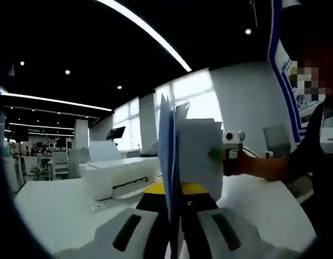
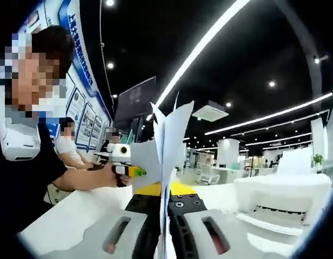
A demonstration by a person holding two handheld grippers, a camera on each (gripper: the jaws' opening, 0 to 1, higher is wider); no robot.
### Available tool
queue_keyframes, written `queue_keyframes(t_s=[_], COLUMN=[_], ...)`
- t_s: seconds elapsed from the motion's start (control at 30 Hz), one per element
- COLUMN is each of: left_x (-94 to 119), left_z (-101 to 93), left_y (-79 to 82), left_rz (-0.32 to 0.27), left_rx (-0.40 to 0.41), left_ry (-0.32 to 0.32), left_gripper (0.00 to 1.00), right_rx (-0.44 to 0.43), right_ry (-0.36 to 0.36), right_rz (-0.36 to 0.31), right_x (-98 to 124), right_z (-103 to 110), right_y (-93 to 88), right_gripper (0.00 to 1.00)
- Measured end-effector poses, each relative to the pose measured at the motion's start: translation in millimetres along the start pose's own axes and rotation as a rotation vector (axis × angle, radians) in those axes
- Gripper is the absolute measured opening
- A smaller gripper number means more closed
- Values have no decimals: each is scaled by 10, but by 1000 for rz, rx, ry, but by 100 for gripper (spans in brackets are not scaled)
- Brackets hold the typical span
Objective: Organize the stack of printing papers by aligning and flattening the scattered papers on the table
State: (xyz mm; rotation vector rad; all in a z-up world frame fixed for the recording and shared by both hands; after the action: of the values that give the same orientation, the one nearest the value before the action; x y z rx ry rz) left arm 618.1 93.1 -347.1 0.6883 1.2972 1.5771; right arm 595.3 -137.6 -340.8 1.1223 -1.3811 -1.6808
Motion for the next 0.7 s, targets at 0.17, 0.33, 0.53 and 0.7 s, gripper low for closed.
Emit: queue_keyframes(t_s=[0.17,0.33,0.53,0.7], left_x=[-25,-37,-17,-40], left_z=[1,-31,-93,-96], left_y=[-91,-95,64,-12], left_rz=[27,36,6,14], left_rx=[74,60,24,55], left_ry=[-18,-49,-65,-67], left_gripper=[26,17,7,17], right_rx=[-50,-52,-14,-56], right_ry=[-16,-27,8,-3], right_rz=[35,38,-3,2], right_x=[-26,-13,20,32], right_z=[-59,-50,100,82], right_y=[-126,-132,44,-13], right_gripper=[26,10,0,7])
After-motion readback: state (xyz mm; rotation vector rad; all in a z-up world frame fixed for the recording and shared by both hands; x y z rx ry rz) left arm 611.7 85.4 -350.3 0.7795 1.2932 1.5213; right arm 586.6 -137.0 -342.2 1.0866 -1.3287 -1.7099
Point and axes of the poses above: the point that each gripper's makers call its tool centre point, and the gripper's own axes: x roughly backward along the fingers, z roughly to its left, y roughly out of its top, the point moved 4 cm from there along x, roughly backward along the fingers, and after that the axes turned 11 degrees about -x, right-handed, at the moved point
